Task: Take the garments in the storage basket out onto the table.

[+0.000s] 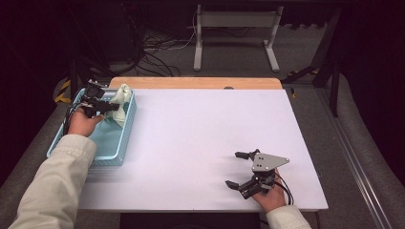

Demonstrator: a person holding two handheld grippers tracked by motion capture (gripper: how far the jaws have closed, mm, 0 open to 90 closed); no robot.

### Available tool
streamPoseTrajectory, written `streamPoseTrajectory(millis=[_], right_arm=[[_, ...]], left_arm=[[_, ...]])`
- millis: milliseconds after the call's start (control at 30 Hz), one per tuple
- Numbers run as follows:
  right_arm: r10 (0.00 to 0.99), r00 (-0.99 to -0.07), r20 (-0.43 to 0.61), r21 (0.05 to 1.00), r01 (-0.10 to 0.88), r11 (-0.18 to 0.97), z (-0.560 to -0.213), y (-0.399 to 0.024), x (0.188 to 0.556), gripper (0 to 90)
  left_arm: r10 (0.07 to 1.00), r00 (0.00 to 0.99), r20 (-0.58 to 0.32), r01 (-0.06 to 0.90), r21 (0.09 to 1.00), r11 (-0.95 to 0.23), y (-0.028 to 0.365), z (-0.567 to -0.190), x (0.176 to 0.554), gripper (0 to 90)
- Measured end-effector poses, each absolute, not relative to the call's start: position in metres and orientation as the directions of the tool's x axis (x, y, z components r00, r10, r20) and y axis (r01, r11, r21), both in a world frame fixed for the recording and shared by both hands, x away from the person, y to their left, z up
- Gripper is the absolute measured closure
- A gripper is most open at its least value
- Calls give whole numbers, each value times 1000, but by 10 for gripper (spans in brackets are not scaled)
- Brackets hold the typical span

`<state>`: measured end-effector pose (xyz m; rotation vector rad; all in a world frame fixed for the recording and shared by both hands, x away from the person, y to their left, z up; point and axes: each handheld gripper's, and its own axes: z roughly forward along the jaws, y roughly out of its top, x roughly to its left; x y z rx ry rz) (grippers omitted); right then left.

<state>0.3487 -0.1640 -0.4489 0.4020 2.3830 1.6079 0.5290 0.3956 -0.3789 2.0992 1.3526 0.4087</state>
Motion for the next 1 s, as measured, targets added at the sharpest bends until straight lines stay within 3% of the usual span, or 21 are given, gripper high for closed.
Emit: streamPoseTrajectory(millis=[400, 1000], right_arm=[[355, -934, -44, 929, 92, 358, -449, -164, 349, 0], [354, -934, -43, 929, 92, 357, -449, -164, 349, 0]], left_arm=[[892, 439, -110, 621, 755, -212, 400, -357, 514, 728], [851, 490, -192, 526, 843, -113, 397, -336, 501, 728]])
